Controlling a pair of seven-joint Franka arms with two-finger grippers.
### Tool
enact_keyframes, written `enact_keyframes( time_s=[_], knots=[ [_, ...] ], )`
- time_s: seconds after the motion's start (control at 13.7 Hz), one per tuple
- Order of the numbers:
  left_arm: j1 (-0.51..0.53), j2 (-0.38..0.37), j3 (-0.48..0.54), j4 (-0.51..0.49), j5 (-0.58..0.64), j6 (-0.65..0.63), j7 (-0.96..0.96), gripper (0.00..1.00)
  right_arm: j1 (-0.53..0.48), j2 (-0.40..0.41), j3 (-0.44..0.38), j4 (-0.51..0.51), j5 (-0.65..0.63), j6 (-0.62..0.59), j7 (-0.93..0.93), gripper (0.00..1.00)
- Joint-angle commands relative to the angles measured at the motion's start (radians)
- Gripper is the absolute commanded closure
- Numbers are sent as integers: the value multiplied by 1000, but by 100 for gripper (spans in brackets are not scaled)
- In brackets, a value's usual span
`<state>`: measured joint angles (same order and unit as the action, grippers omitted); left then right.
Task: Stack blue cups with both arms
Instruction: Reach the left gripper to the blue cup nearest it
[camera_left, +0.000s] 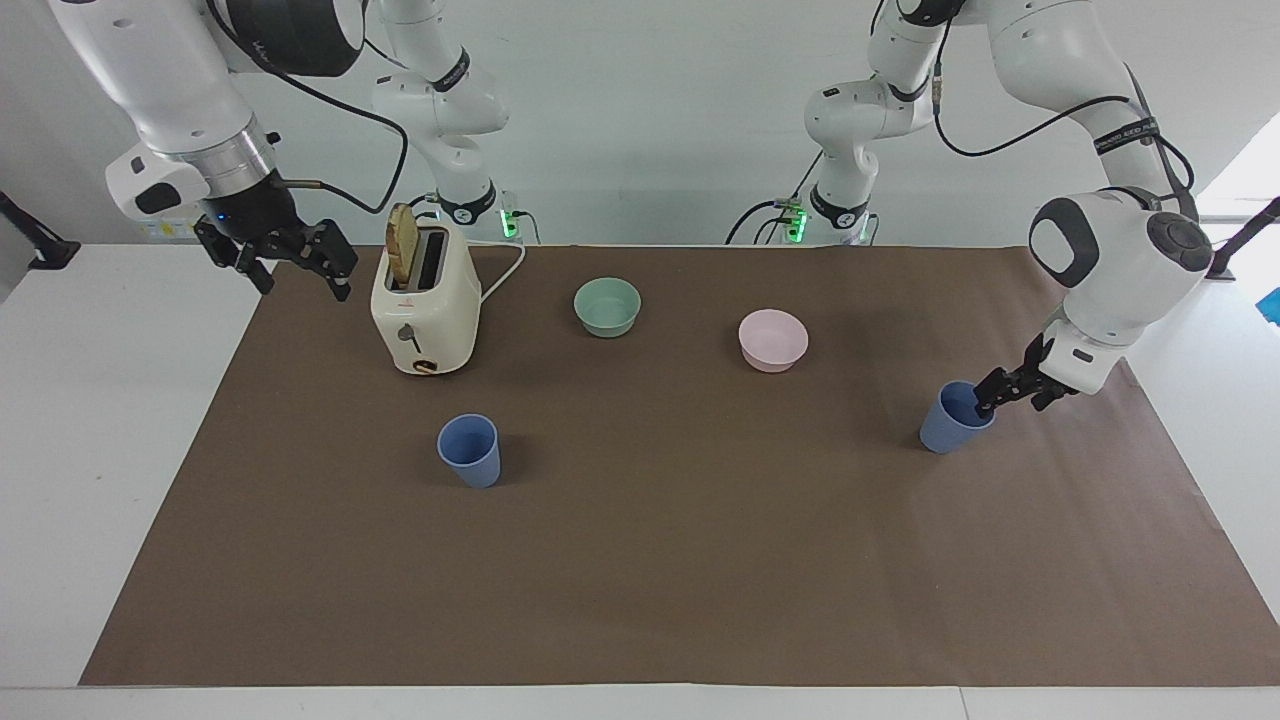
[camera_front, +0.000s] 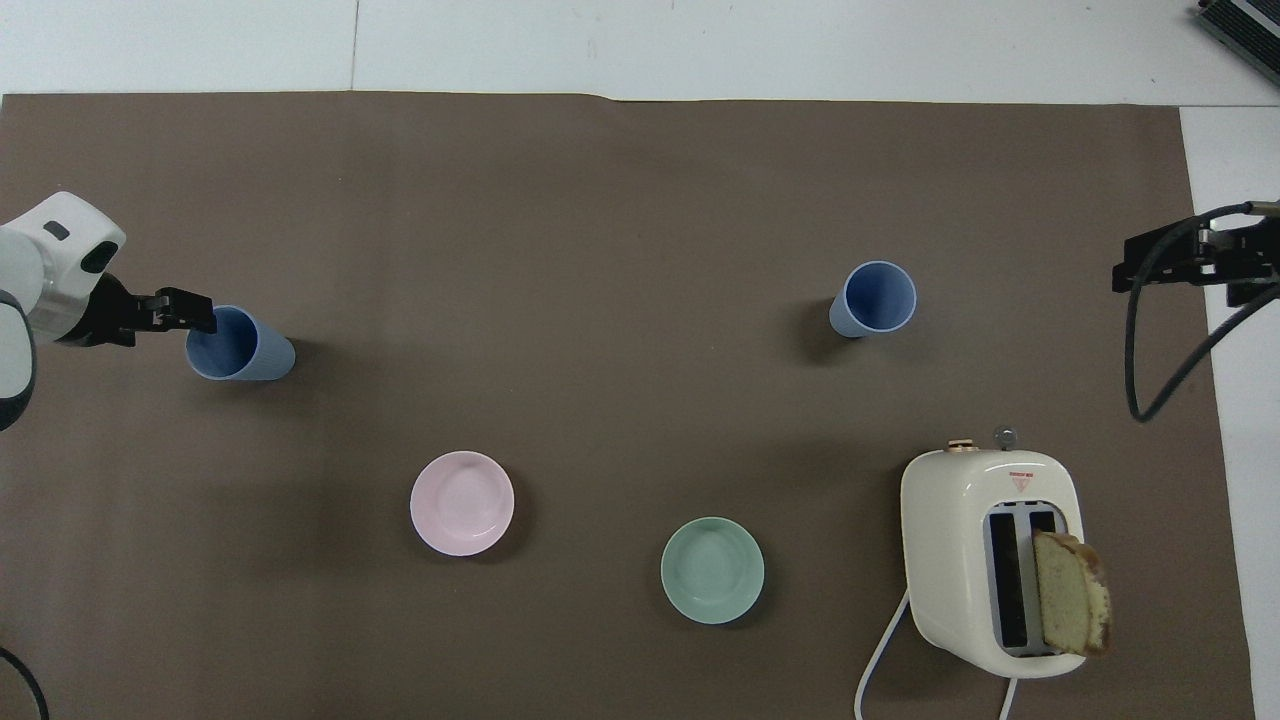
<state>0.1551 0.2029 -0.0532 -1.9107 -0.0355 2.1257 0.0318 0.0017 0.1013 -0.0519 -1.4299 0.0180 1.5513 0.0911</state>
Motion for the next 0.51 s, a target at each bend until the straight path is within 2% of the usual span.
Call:
enact_keyframes(
  time_s=[0.0, 0.15, 0.44],
  knots=[
    [-11, 18, -1, -30, 12, 53, -20, 11, -11, -22, 6, -26, 7, 10, -8, 0],
    [-11, 18, -1, -28, 11, 46, -18, 26, -11, -22, 6, -26, 7, 10, -8, 0],
    [-12, 12, -1, -16, 8, 19, -20, 26, -11, -22, 6, -26, 7, 9, -8, 0]
  ],
)
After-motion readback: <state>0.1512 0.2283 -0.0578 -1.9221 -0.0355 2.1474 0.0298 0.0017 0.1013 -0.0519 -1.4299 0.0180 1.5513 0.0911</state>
